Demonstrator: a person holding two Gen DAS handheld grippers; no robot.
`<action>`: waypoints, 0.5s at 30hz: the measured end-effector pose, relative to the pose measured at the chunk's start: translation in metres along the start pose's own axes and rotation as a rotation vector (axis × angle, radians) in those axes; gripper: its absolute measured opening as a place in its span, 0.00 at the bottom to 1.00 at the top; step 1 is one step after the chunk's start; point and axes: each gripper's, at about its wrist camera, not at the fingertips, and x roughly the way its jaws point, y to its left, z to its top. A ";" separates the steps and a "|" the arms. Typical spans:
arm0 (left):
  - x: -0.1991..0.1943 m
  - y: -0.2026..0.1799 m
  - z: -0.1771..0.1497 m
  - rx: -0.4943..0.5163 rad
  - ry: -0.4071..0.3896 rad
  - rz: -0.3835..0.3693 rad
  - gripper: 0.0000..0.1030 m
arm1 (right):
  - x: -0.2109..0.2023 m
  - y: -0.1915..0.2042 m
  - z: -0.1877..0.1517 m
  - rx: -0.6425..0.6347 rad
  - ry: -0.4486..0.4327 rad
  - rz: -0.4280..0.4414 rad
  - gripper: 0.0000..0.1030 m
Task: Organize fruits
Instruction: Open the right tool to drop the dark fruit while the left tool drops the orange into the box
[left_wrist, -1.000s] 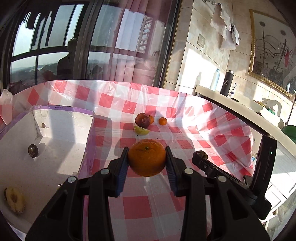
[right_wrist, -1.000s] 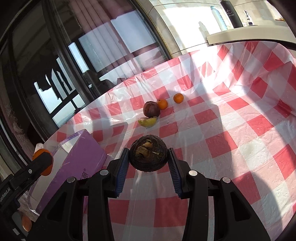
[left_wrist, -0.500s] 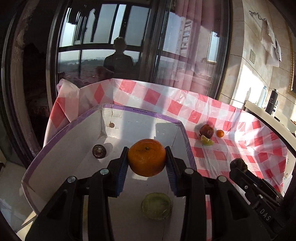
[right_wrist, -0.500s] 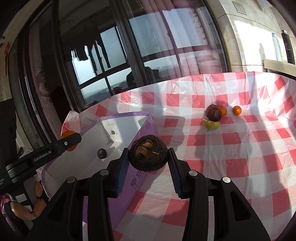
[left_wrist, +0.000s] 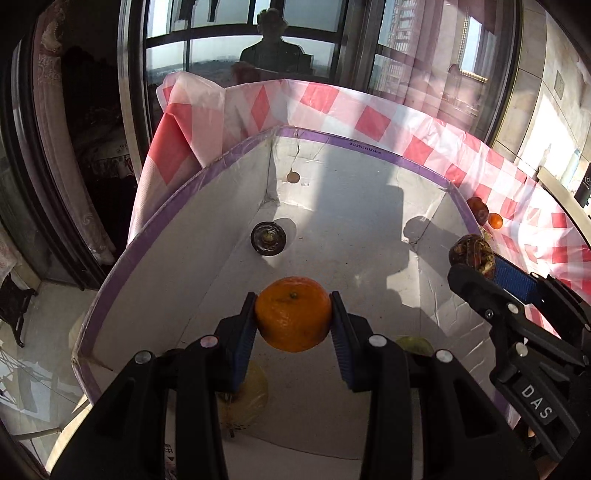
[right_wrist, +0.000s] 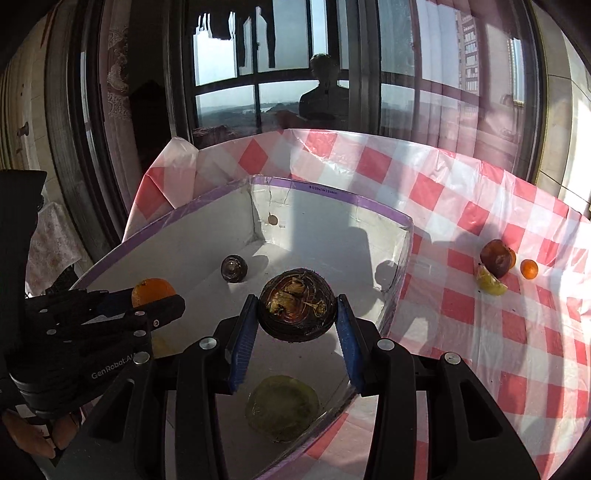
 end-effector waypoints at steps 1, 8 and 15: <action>0.000 0.001 -0.001 0.000 0.004 -0.006 0.37 | 0.006 0.002 0.001 -0.009 0.022 -0.001 0.41; 0.011 0.008 -0.006 -0.009 0.041 -0.001 0.37 | 0.037 0.013 0.003 -0.090 0.102 -0.044 0.41; 0.012 0.010 -0.008 -0.022 0.049 -0.021 0.46 | 0.048 0.011 0.004 -0.085 0.133 -0.056 0.43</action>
